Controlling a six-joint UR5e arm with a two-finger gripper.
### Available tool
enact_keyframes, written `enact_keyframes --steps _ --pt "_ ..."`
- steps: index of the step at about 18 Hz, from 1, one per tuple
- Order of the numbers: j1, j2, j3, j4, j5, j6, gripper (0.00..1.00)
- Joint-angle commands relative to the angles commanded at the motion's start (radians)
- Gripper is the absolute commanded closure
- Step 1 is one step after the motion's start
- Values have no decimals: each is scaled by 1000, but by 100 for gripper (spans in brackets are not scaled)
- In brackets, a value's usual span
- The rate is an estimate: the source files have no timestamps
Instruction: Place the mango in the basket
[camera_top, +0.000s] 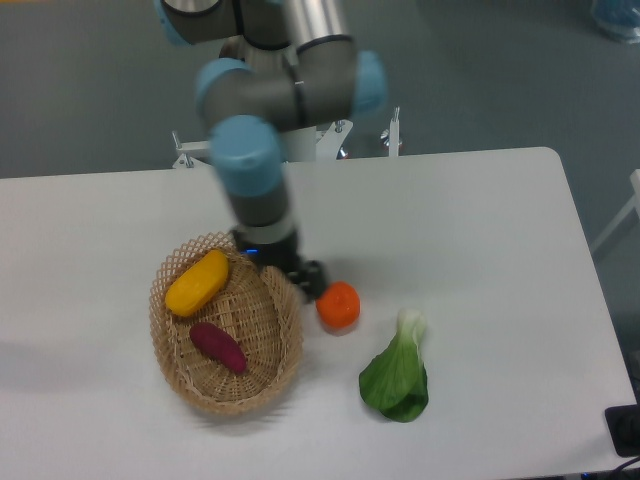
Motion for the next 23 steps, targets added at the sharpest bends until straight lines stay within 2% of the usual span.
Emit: enact_keyframes --steps 7,14,19,23 --pt "190 -37 52 2 -24 235 0" --pt "235 -166 215 -9 -23 312 0" --pt "305 -173 212 -11 -31 465 0" --pt "319 -181 210 -11 -31 493 0"
